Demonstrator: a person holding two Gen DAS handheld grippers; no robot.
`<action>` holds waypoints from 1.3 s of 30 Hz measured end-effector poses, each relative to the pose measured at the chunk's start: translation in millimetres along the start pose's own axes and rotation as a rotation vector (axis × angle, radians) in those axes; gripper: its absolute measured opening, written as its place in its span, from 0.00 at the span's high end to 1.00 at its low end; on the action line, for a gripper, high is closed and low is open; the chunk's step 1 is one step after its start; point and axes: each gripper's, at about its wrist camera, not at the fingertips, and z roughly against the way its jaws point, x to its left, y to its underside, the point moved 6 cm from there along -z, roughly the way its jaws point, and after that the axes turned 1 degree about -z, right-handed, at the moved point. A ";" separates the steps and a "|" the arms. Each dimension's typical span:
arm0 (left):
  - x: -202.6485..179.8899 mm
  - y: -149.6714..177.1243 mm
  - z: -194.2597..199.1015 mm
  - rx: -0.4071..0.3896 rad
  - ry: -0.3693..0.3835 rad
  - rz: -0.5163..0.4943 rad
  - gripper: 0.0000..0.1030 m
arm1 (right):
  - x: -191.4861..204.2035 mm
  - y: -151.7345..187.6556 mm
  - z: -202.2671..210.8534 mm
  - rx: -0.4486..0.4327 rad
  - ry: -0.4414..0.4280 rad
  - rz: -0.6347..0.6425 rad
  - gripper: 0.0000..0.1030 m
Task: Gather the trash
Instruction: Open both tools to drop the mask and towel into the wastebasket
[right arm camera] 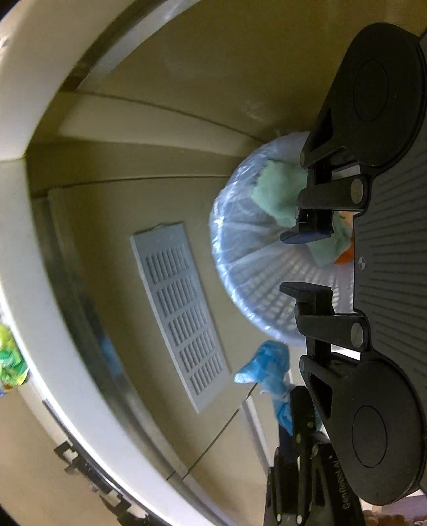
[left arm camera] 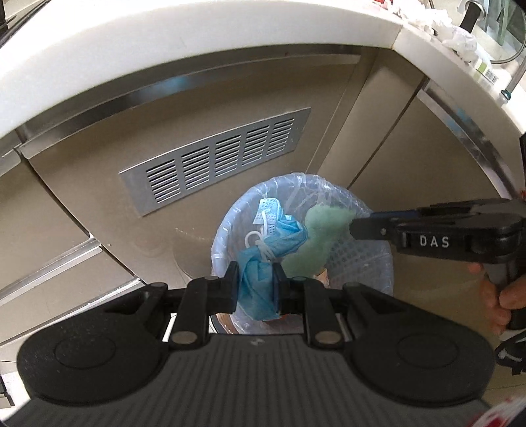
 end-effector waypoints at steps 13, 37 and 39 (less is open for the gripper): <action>-11.8 -0.7 -33.7 0.050 0.030 -0.031 0.82 | -29.4 20.3 -2.7 0.029 0.072 -0.066 0.75; -20.3 8.0 -59.8 0.055 0.009 -0.061 0.59 | -31.4 31.5 -0.8 0.050 0.078 -0.074 0.71; -19.0 12.0 -53.2 0.062 0.001 -0.053 0.59 | -29.1 32.3 2.1 0.048 0.073 -0.063 0.63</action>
